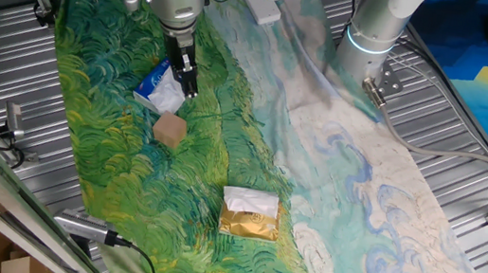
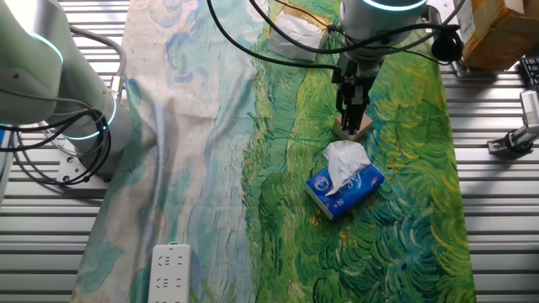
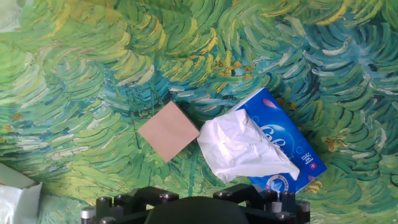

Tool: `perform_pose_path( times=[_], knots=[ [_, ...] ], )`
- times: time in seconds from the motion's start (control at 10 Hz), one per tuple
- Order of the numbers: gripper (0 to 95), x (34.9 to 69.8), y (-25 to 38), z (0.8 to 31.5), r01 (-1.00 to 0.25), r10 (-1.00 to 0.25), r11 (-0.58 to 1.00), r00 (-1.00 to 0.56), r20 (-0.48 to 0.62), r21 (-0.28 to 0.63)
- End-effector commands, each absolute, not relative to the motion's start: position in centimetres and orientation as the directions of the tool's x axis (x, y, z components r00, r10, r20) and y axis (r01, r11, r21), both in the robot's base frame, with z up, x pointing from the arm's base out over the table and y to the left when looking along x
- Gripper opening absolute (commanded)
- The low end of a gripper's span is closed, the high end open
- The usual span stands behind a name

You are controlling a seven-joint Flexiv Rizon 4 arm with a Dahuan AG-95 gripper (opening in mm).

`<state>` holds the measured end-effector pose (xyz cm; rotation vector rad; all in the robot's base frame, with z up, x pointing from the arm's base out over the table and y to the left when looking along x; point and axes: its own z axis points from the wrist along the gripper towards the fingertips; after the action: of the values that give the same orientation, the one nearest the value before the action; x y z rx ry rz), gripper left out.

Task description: Pick up one small block

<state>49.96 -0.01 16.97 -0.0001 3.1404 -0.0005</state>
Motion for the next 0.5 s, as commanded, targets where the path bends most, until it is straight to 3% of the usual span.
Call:
perform_pose_path(
  times=[0.1, 0.5],
  knots=[
    [0.0, 50.00, 0.00, 17.00, -0.292, -0.292, 0.956, -0.956, 0.022, 0.014],
    [0.0, 50.00, 0.00, 17.02, -0.295, -0.295, 0.956, -0.955, 0.026, 0.009]
  ],
)
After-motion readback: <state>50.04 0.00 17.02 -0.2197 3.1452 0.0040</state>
